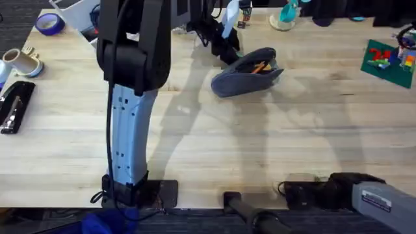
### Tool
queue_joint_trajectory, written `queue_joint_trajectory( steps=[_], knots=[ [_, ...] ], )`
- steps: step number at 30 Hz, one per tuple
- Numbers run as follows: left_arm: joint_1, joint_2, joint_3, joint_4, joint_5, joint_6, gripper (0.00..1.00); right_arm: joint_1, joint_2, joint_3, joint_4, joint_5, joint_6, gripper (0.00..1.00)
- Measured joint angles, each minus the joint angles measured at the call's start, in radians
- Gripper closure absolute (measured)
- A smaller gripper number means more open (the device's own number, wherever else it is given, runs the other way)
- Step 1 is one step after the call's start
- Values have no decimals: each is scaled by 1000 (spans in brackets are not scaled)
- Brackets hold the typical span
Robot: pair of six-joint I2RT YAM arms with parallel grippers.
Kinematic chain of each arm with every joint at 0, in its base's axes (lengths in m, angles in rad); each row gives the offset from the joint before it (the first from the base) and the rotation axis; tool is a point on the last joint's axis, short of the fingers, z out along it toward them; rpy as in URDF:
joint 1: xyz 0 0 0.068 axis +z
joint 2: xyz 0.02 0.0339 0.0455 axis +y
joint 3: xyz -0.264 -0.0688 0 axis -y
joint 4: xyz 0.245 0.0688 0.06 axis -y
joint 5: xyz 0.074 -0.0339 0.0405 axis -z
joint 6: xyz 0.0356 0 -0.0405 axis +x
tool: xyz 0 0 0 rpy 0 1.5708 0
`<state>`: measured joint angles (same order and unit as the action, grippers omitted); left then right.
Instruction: Unzip the bag, pick up the pens from the table one at a time and place them inside, then zip the bag closed.
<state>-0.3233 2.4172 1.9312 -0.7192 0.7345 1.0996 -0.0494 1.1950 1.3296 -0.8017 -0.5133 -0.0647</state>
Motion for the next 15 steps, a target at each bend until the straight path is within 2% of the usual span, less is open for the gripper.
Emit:
queue_joint_trajectory(
  steps=[2,4,5,15],
  knots=[
    [0,0,0,1,3,0,611,0,0,0,0,0,0,5],
    [0,0,0,1,7,-3,865,0,0,0,0,0,0,5],
    [-1,0,0,3,9,0,934,0,0,0,0,0,0,5],
    [-2,0,2,5,10,-5,956,0,0,0,0,0,0,6]
  ],
)
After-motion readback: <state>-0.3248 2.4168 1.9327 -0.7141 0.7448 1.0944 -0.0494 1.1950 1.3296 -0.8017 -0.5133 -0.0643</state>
